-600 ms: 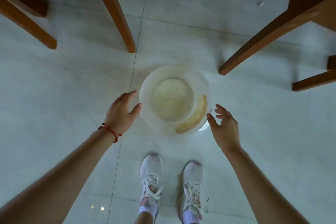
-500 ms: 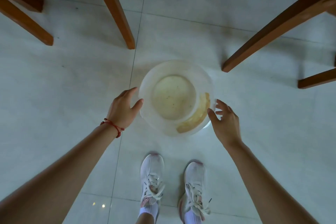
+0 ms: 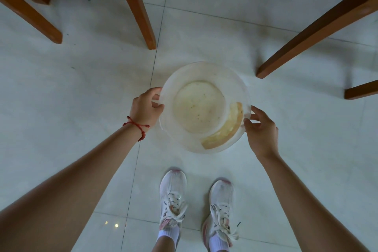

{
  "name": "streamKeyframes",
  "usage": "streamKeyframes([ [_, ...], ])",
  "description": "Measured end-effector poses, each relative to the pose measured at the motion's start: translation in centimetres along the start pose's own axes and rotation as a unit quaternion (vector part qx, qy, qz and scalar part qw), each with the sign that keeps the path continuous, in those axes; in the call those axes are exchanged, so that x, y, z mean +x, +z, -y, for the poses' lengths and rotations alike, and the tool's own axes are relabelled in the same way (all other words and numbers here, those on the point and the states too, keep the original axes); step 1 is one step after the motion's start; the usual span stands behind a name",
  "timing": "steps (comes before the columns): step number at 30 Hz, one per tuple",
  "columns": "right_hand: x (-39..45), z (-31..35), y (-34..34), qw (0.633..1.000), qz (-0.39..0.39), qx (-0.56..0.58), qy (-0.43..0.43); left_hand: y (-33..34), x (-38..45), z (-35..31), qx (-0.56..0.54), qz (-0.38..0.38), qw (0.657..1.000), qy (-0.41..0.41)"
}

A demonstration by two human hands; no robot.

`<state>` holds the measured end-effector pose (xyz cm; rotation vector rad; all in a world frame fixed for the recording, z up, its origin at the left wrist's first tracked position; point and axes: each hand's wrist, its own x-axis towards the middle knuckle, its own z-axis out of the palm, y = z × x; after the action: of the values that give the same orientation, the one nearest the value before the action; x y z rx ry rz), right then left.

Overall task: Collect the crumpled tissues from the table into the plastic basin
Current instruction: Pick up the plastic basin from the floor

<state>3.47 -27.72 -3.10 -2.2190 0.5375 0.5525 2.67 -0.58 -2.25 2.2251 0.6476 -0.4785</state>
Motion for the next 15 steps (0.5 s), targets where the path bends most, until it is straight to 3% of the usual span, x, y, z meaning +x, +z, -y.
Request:
streamKeyframes([
  [15, -10.1, 8.1, -9.1, 0.999, 0.023, -0.006, -0.039, -10.3, -12.5, -6.5, -0.070, -0.038, 0.996, -0.045],
])
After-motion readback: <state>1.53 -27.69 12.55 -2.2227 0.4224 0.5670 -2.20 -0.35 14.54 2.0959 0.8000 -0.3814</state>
